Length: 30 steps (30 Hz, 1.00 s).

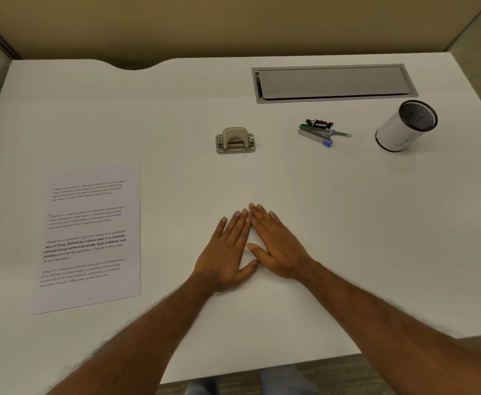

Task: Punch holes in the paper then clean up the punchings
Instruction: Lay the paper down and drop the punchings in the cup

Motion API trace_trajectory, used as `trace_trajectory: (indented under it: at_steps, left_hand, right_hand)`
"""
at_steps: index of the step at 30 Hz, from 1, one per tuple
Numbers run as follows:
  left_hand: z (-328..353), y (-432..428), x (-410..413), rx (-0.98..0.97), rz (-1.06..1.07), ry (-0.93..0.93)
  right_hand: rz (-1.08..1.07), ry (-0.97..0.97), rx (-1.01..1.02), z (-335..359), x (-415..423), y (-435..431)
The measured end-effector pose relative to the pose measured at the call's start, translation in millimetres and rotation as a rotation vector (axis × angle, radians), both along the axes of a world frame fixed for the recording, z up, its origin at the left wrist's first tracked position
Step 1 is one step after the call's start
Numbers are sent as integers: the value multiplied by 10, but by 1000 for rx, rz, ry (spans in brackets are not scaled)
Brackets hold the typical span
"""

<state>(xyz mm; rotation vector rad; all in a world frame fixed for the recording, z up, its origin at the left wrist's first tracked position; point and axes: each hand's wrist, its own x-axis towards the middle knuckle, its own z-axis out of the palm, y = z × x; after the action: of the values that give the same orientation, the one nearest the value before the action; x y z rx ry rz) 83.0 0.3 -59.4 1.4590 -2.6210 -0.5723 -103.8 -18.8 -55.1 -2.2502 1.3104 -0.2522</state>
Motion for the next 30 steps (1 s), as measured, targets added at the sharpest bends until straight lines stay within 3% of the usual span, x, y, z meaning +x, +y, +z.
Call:
trace_trajectory:
  at_steps: [2,4,7,11,16,19,22,26,30]
  left_hand:
    - [31,12,42,33,-2,126]
    - [80,-5,112,141,59,385]
    - [121,-55,208,250,221,637]
    - [145,-75,238,315,343,742]
    - [174,-110,215,324,512,833]
    - [144,-132,244,274,531,786]
    - [123,-149,281,196,418,697]
    - [29,-200,342,-2,254,258]
    - [1,-160,371,-9,226,-74]
  right_hand:
    - [-2,-64,28,35,-70,-11]
    - [-72,-106,14,28,-156,-45]
    - [-204,-30,0,-9,-235,-65]
    - [-247,97,-14,-46,-118,-18]
    - [-178,114,-46,-61,142,145]
    - [-102,100,-49,-41,177,206]
    - [3,69,-54,-8,107,155]
    - [-139,52,-61,-2,31,-85]
    - [-123,163,-43,-46,113,-163]
